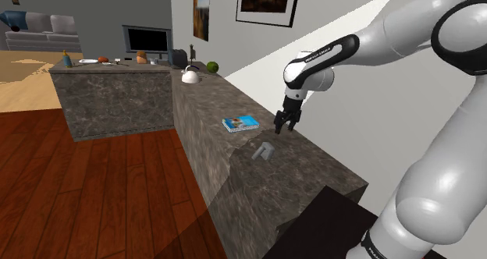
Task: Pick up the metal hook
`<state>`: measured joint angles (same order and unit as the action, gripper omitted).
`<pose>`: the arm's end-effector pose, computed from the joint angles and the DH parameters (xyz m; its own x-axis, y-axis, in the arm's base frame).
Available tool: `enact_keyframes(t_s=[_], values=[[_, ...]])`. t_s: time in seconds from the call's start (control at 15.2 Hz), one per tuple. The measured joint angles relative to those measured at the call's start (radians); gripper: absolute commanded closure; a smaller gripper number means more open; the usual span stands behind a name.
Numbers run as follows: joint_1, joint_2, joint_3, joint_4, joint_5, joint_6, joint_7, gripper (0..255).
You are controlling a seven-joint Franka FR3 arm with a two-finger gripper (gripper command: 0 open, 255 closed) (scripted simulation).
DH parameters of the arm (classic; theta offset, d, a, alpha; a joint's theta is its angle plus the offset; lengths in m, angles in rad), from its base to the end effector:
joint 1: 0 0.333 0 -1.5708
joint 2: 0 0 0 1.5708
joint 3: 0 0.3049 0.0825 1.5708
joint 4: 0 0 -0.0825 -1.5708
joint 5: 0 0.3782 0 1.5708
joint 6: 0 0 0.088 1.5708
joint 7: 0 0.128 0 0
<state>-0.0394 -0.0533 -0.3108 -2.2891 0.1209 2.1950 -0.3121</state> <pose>0.4696 -0.1647 0.3411 0.9939 -0.1093 -0.0115 -0.1099 -0.9866 -0.1202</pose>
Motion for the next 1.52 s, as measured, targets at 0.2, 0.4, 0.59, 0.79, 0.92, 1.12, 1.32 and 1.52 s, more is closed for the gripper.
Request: enact_keyframes(t_s=[0.2, 0.4, 0.59, 0.79, 0.92, 1.12, 1.32, 1.52], values=[[-0.013, 0.129, -0.015, 0.068, 0.078, 0.033, -0.076, 0], [-0.036, 0.246, -0.015, 0.141, 0.152, 0.047, -0.142, 0], [-0.077, 0.374, -0.006, 0.234, 0.224, 0.049, -0.211, 0], [-0.117, 0.504, 0.016, 0.337, 0.286, 0.047, -0.257, 0], [-0.145, 0.590, 0.033, 0.415, 0.319, 0.038, -0.279, 0], [-0.175, 0.675, 0.049, 0.489, 0.346, 0.035, -0.302, 0], [-0.184, 0.713, 0.059, 0.504, 0.360, 0.054, -0.313, 0], [-0.188, 0.742, 0.068, 0.514, 0.372, 0.075, -0.322, 0]])
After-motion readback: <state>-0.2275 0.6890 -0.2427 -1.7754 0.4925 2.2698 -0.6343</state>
